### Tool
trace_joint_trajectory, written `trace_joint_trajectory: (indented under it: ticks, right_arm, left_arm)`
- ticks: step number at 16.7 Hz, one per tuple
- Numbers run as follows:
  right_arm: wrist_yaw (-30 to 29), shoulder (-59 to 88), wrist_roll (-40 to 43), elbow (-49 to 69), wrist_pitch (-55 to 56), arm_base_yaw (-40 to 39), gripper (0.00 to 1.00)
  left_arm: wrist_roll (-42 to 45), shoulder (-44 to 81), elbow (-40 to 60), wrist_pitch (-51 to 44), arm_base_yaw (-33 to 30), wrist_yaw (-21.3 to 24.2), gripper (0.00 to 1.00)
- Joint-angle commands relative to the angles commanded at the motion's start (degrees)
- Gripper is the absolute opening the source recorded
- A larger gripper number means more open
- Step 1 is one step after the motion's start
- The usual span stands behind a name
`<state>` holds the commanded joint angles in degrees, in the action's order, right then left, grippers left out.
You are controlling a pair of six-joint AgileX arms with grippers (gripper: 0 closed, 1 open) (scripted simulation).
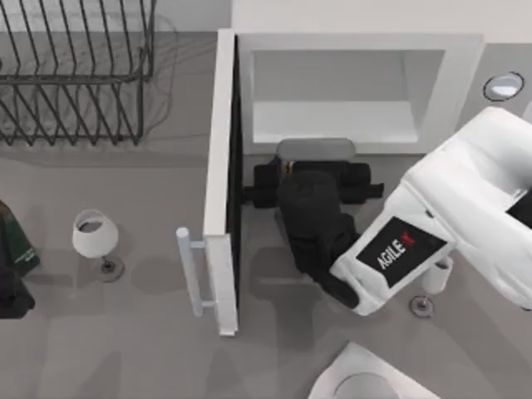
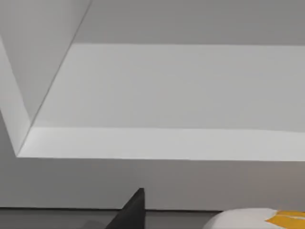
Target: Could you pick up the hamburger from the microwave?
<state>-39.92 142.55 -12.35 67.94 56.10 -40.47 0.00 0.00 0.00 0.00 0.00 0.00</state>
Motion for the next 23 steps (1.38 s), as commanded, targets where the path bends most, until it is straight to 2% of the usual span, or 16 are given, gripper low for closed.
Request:
trace_joint_trajectory:
  ticks: [8,16,23]
  right_arm:
    - [0.18,-15.90,-0.15,-0.89,-15.00,-0.04,0.00]
    - [0.12,-19.29,-0.69,-2.56,-18.12,-0.03,0.00]
    - [-0.78,-42.71,-4.57,-14.99,-32.28,-1.87,0.00]
  left_arm:
    - [0.00,0.00,0.00,0.00,0.00,0.00,1.00]
    - [0.00,0.00,0.00,0.00,0.00,0.00,1.00]
    - [0.00,0.00,0.00,0.00,0.00,0.00,1.00]
